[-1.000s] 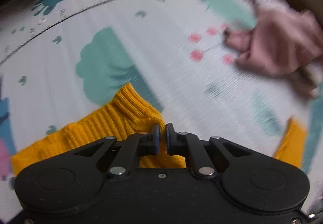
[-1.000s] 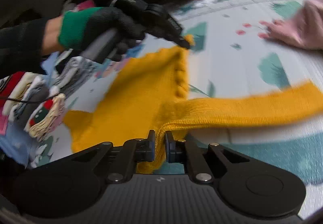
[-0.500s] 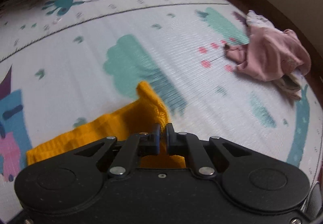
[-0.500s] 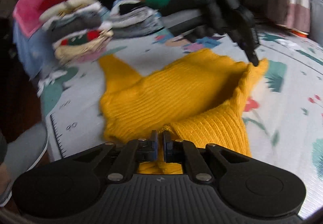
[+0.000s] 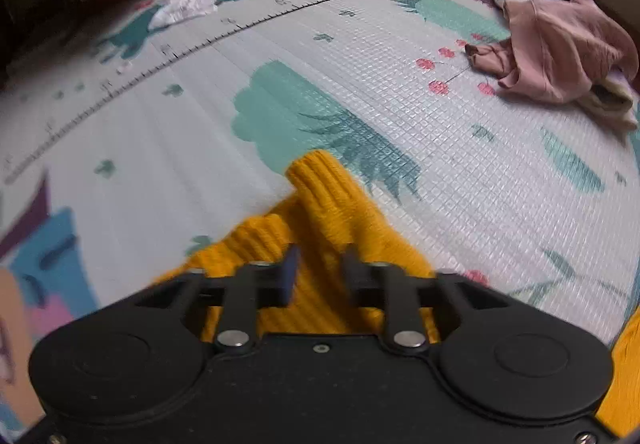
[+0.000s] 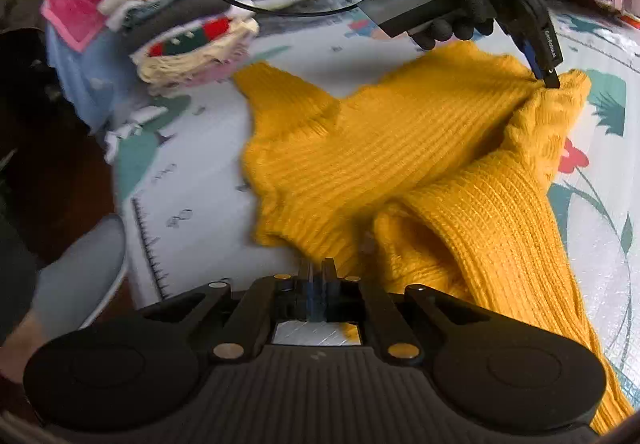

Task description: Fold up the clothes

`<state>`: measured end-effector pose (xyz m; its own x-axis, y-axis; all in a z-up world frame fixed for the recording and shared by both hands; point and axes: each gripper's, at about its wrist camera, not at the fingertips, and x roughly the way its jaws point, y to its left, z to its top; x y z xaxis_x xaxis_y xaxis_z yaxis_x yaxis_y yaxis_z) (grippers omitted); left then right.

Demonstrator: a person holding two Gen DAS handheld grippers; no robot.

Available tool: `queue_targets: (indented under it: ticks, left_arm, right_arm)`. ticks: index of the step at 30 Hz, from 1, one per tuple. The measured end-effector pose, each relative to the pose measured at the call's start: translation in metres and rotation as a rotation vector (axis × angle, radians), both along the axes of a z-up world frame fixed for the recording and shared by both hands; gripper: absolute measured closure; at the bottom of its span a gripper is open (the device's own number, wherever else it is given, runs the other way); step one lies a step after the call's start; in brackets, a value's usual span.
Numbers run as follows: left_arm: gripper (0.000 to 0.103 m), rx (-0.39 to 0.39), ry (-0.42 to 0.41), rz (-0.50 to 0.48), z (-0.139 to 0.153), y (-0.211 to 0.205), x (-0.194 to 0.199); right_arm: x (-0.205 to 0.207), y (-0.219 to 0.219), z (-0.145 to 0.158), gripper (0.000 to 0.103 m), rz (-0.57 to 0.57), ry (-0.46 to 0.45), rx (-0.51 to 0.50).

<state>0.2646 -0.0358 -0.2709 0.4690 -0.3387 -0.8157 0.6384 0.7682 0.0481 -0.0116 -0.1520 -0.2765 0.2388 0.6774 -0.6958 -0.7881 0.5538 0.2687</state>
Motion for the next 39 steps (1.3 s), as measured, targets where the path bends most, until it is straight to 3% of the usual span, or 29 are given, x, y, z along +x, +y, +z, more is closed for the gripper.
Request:
queue_targets:
  ticks: [3,8,11,14,19,23,26,31,34,39]
  left_arm:
    - [0.072,-0.042,-0.034,-0.1,0.029,0.003,-0.024]
    - [0.072,-0.096,0.111,-0.345,0.034,-0.014,-0.078]
    - [0.073,0.03,0.152,-0.439,0.004,-0.022,-0.106]
    - [0.073,0.075,0.064,-0.522,-0.019,-0.012,-0.127]
    - [0.073,0.057,0.094,-0.509,-0.006,-0.003,-0.122]
    - [0.073,-0.053,0.18,-0.464,0.009,0.002,-0.112]
    - [0.073,-0.082,0.211,-0.451,0.011,-0.005,-0.11]
    - [0.072,-0.167,0.294,-0.418,0.012,-0.022,-0.106]
    - [0.059,-0.183,0.351,-0.508,0.014,-0.048,-0.108]
    - [0.059,-0.124,0.444,-0.636,-0.009,-0.101,-0.114]
  right_arm:
    - [-0.01,-0.02,0.012,0.096,-0.034,-0.026,0.023]
    - [-0.009,-0.037,0.012,0.094,-0.149,-0.054,-0.023]
    - [-0.005,-0.033,0.01,0.094,-0.177,-0.069,-0.045]
    - [-0.004,-0.029,0.007,0.094,-0.168,-0.079,-0.056]
    - [-0.011,-0.037,0.014,0.092,-0.196,-0.136,-0.052]
    - [-0.003,-0.027,0.006,0.092,-0.204,-0.137,-0.087]
    - [0.007,-0.017,-0.011,0.093,-0.185,-0.09,-0.116]
    - [0.01,-0.006,-0.01,0.094,-0.152,-0.113,-0.152]
    - [-0.001,-0.005,-0.007,0.094,-0.145,-0.171,-0.172]
    - [-0.011,0.001,-0.007,0.093,-0.122,-0.23,-0.206]
